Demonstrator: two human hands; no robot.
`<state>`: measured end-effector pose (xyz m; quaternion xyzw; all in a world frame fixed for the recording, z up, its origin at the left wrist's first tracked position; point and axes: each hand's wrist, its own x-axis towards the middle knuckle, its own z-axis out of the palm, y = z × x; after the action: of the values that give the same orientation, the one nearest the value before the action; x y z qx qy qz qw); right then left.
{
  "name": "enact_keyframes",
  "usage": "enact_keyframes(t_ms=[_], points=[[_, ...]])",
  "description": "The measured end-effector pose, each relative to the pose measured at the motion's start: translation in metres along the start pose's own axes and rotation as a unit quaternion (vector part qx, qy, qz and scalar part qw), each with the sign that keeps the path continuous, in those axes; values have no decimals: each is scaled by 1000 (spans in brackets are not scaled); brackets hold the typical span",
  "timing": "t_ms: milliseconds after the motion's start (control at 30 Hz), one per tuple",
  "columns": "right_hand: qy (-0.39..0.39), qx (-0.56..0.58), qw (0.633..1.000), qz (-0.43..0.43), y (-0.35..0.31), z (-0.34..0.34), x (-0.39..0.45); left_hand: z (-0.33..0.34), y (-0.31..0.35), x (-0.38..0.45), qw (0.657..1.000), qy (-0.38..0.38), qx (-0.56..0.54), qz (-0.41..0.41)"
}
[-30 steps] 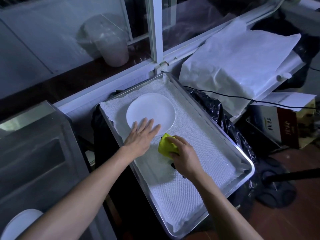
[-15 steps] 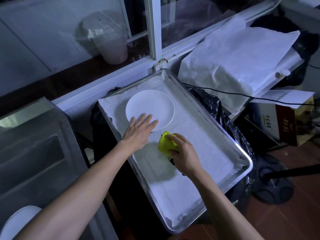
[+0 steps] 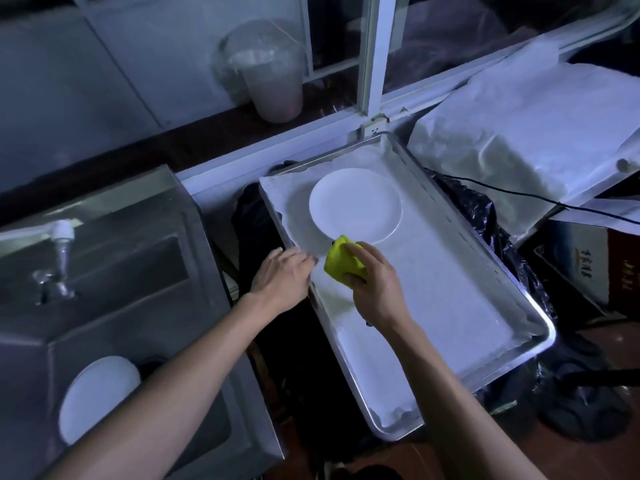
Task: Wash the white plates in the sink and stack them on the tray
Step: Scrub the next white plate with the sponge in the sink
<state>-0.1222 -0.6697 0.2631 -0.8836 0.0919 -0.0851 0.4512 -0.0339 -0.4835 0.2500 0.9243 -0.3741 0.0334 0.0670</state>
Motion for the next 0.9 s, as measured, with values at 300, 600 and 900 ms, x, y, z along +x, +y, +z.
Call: enact_keyframes(t_ms=[300, 600, 900], points=[[-71, 5, 992, -105, -92, 110, -6, -28, -78, -139, 984, -35, -60, -164], [-178, -23, 972, -155, -196, 268, -54, -28, -194, -323, 939, -50, -108, -323], [-267, -51, 945, -183, -263, 424, -101, 7, -281, -482, 837, -71, -219, -497]])
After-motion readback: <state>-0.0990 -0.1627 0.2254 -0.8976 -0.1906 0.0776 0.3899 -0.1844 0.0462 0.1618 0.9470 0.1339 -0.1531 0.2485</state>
